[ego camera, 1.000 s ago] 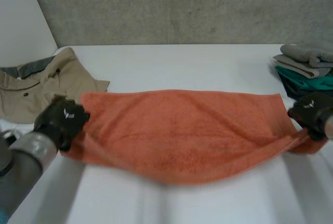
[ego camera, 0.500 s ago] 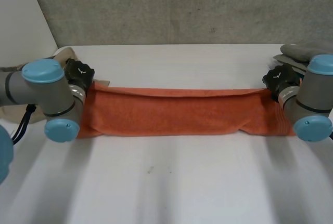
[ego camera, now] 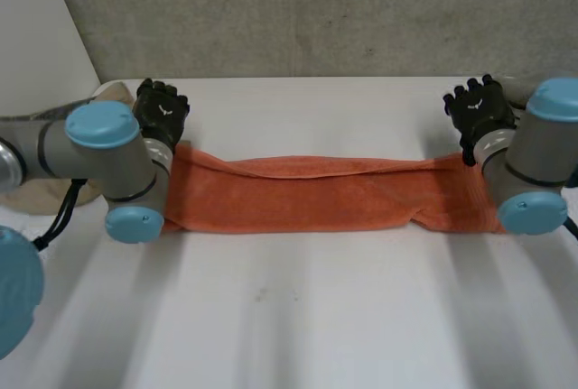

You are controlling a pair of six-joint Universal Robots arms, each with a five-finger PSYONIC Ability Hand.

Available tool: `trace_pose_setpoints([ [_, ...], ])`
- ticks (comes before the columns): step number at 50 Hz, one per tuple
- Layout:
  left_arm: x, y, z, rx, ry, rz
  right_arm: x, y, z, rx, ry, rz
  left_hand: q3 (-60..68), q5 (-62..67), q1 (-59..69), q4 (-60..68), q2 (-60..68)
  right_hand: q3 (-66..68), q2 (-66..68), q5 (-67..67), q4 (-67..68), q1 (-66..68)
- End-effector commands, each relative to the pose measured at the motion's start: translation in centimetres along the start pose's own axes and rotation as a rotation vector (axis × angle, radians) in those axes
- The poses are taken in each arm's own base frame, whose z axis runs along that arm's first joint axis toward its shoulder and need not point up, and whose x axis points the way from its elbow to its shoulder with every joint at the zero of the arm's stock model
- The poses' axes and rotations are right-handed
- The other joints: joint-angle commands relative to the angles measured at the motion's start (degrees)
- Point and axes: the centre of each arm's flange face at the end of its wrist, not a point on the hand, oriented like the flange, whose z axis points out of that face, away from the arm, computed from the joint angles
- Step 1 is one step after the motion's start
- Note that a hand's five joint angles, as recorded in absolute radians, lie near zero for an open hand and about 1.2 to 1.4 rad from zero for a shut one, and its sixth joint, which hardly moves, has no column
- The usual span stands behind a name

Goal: Fold the laundry.

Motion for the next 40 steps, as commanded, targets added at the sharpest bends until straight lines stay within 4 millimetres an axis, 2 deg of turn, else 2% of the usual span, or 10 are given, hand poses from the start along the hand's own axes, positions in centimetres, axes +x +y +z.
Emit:
trace_pose_setpoints([
  [1, -3.9, -3.3, -2.8, 0.048, -0.038, -0.025, 1.9, -2.6, -3.9, 0.002, -0.07, 0.057, -2.37, -2.75, -0.89, -1.67, -2.07, -1.35, -1.4, -2.09, -1.78, -2.17],
  [8, -5.6, -4.2, -6.1, 0.053, -0.018, -0.152, 3.2, -0.5, -6.6, -0.165, -0.125, 0.146, -2.16, -2.54, -0.68, -1.46, -1.86, 11.27, 11.22, 10.53, 10.84, 10.45],
  [13, -4.2, -3.1, -7.4, 0.039, 0.068, -0.226, 3.7, 0.3, -8.2, -0.193, -0.206, 0.218, 9.25, 8.87, 10.73, 9.95, 9.56, 24.02, 23.97, 23.29, 23.59, 23.2],
  [14, -3.7, -2.7, -7.5, 0.047, 0.107, -0.234, 3.7, 0.3, -8.1, -0.182, -0.224, 0.225, 18.44, 18.06, 19.92, 19.14, 18.74, 26.23, 26.18, 25.49, 25.8, 25.41],
  [19, -2.1, -2.4, -6.9, 0.099, 0.221, -0.24, 4.0, -0.3, -7.3, -0.087, -0.298, 0.249, 34.81, 34.43, 36.29, 35.51, 35.12, 39.5, 39.45, 38.77, 39.08, 38.69],
  [23, -0.4, -0.8, -5.6, 0.076, 0.292, -0.241, 2.2, 1.7, -4.4, -0.087, -0.356, 0.302, 51.15, 50.77, 52.63, 51.85, 51.45, 53.14, 53.09, 52.41, 52.72, 52.33],
  [35, 1.5, 2.9, -1.0, -0.076, 0.371, -0.244, -1.0, 4.6, 0.9, -0.081, -0.359, 0.357, 44.11, 43.73, 45.59, 44.81, 44.42, 54.51, 54.46, 53.77, 54.08, 53.69],
  [37, 1.8, 3.7, -0.1, -0.09, 0.369, -0.244, -1.5, 5.0, 1.5, -0.08, -0.356, 0.354, 35.09, 34.71, 36.57, 35.79, 35.39, 52.17, 52.12, 51.43, 51.74, 51.35],
  [39, 1.8, 3.8, 0.5, -0.083, 0.359, -0.244, -1.7, 5.1, 1.9, -0.077, -0.348, 0.351, 27.32, 26.94, 28.8, 28.02, 27.62, 41.12, 41.07, 40.39, 40.7, 40.31],
  [40, 1.7, 3.8, 0.8, -0.078, 0.351, -0.244, -1.6, 5.1, 2.3, -0.069, -0.337, 0.348, 22.45, 22.07, 23.93, 23.15, 22.76, 18.07, 18.02, 17.34, 17.65, 17.26],
])
